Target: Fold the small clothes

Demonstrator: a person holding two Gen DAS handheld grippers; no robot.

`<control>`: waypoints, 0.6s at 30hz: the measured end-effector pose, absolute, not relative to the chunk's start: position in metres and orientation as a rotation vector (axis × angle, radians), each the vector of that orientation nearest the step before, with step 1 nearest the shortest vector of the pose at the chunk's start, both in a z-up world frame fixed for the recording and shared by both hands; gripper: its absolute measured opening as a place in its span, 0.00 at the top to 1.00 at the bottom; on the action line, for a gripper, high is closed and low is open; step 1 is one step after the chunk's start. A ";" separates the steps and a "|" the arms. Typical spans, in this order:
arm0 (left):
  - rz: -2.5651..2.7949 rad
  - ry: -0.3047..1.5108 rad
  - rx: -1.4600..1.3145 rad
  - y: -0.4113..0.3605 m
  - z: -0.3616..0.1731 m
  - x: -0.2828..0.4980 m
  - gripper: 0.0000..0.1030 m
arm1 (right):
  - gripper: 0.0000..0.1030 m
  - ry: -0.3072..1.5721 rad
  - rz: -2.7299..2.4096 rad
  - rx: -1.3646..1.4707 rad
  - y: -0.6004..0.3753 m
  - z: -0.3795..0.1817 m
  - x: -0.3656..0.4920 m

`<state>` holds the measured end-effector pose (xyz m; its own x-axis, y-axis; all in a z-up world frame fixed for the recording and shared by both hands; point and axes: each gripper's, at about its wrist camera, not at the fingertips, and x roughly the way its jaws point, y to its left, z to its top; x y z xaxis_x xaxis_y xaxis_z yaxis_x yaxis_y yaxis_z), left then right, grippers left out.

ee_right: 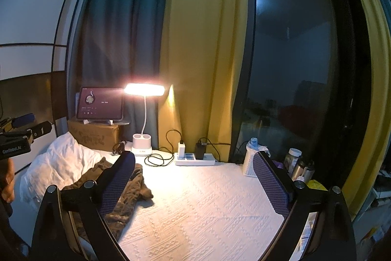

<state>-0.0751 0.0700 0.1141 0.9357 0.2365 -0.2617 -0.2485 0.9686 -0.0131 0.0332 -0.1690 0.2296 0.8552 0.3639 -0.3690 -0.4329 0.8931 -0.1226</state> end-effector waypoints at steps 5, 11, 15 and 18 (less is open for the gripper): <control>0.246 0.269 -0.052 0.068 0.114 -0.074 0.14 | 0.05 0.349 0.414 -0.202 -0.170 0.229 0.033; 0.245 0.282 -0.050 0.065 0.112 -0.074 0.14 | 0.05 0.354 0.409 -0.200 -0.170 0.228 0.032; 0.244 0.286 -0.051 0.065 0.112 -0.074 0.14 | 0.05 0.355 0.409 -0.201 -0.169 0.228 0.031; 0.243 0.285 -0.050 0.065 0.112 -0.074 0.13 | 0.05 0.356 0.409 -0.204 -0.168 0.228 0.030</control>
<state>-0.0739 0.0654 0.1116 0.9306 0.2304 -0.2844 -0.2445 0.9696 -0.0145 0.0301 -0.1683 0.2275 0.8569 0.3513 -0.3774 -0.4219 0.8985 -0.1215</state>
